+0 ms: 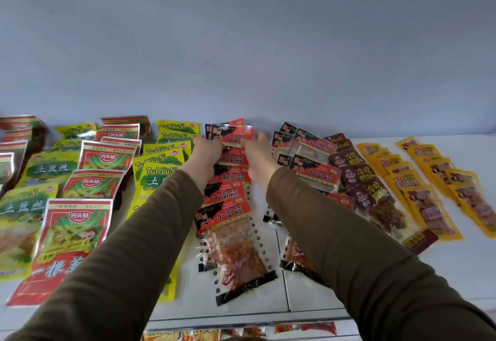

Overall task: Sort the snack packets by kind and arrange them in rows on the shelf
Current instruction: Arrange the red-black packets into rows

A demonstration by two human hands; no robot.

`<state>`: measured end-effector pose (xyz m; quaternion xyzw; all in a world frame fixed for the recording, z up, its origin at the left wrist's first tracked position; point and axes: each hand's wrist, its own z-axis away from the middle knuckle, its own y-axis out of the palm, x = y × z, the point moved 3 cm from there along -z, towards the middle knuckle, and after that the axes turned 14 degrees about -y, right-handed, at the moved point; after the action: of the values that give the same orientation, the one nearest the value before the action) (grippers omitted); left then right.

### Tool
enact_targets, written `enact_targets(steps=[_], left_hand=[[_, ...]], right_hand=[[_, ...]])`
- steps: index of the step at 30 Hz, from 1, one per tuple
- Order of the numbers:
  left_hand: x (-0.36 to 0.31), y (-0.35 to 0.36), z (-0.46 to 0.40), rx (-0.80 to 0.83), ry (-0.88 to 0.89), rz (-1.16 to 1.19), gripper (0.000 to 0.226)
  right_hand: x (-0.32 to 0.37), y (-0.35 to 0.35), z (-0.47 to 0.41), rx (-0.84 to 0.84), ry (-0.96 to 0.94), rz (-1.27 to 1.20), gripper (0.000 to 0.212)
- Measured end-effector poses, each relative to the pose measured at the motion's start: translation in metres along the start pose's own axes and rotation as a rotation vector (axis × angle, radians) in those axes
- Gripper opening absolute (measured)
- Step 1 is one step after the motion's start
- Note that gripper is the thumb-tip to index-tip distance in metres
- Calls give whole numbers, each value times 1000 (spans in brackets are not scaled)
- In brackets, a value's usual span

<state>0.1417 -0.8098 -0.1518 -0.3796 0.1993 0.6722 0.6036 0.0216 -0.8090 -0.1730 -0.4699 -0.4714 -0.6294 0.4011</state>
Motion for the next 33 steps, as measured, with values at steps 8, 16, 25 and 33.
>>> enact_targets(steps=[8, 16, 25, 33], left_hand=[[-1, -9, -5, -15, 49, 31, 28], [-4, -8, 0, -48, 199, -8, 28], [53, -54, 102, -245, 664, -1147, 73], [144, -35, 103, -249, 708, -1331, 80]], right_hand=[[5, 4, -6, 52, -118, 17, 29], [0, -2, -8, 132, 13, 86, 19], [-1, -2, -15, 167, 36, 133, 19], [4, -4, -10, 209, 16, 281, 23]])
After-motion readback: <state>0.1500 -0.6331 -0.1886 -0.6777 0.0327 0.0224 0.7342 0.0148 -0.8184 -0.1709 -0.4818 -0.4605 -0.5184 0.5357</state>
